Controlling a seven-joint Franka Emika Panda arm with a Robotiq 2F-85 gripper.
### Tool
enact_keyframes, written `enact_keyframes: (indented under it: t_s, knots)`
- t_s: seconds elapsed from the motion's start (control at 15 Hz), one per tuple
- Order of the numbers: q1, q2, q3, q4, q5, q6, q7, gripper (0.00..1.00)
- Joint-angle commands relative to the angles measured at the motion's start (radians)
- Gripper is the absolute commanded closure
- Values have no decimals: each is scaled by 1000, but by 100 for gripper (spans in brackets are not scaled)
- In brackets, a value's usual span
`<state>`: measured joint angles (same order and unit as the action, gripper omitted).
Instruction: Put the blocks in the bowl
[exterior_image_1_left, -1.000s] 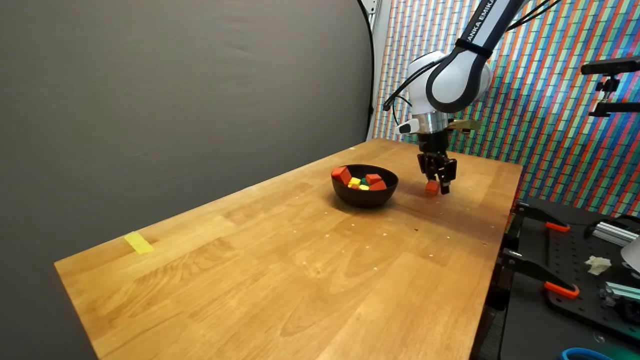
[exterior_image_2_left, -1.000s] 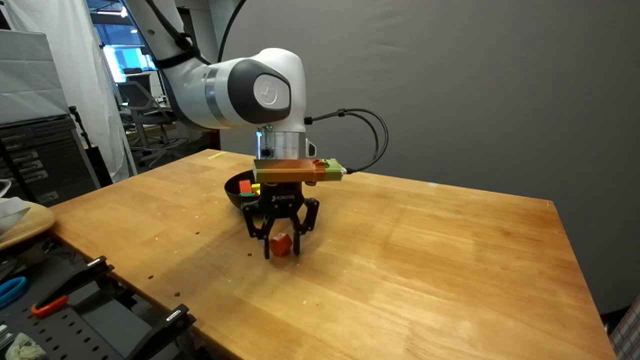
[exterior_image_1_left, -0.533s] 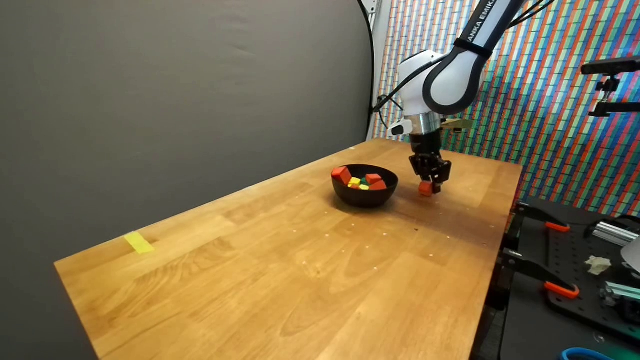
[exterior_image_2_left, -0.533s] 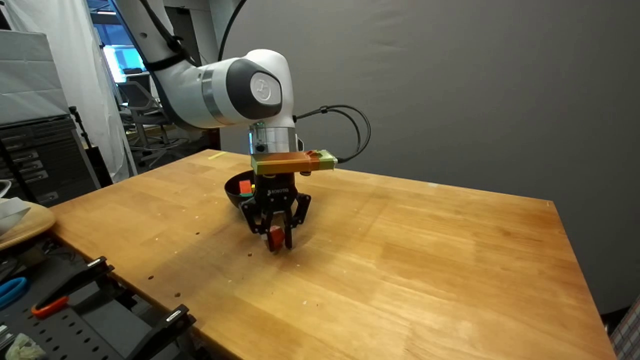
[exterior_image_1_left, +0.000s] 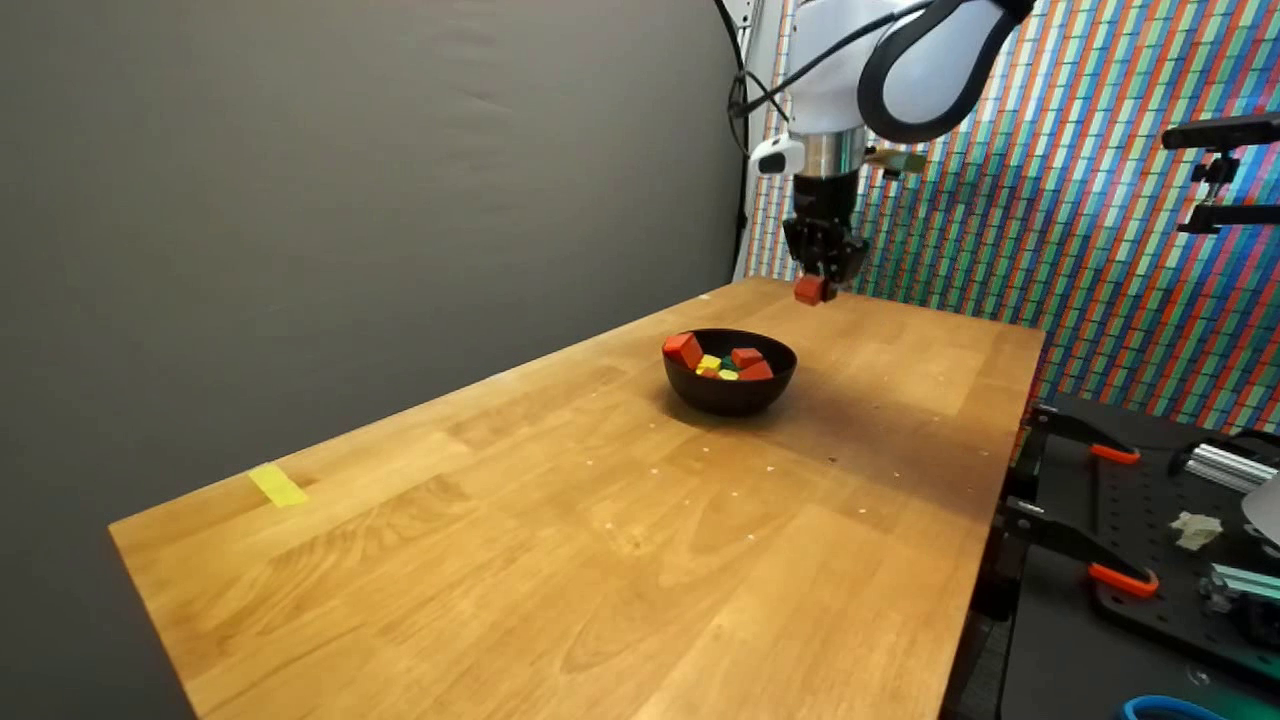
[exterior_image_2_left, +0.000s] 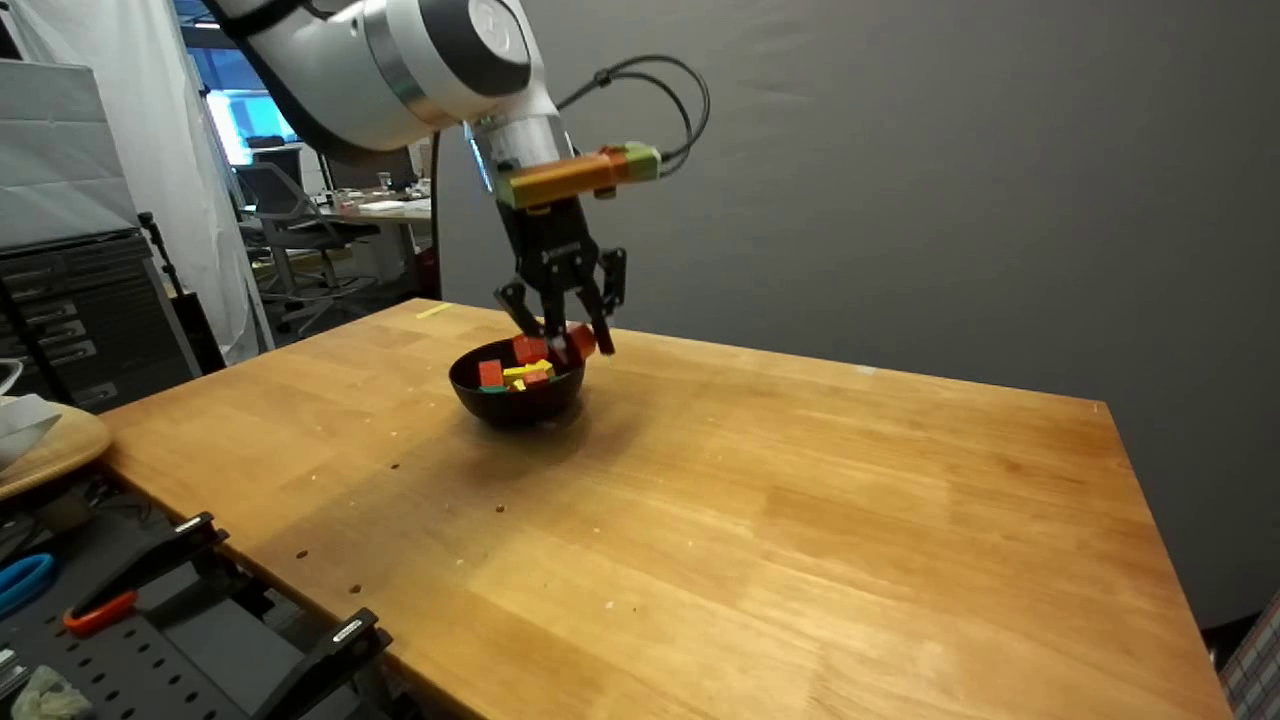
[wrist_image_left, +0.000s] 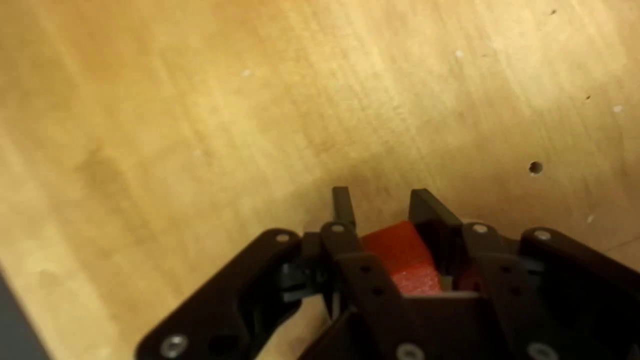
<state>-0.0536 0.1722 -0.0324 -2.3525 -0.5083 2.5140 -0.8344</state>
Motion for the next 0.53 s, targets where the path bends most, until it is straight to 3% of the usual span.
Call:
enact_keyframes:
  t_s: [0.0,0.47]
  knots:
    - [55,-28,26,124,-31,-80,72,84]
    - [95,225,52,509,11,-462,102,84]
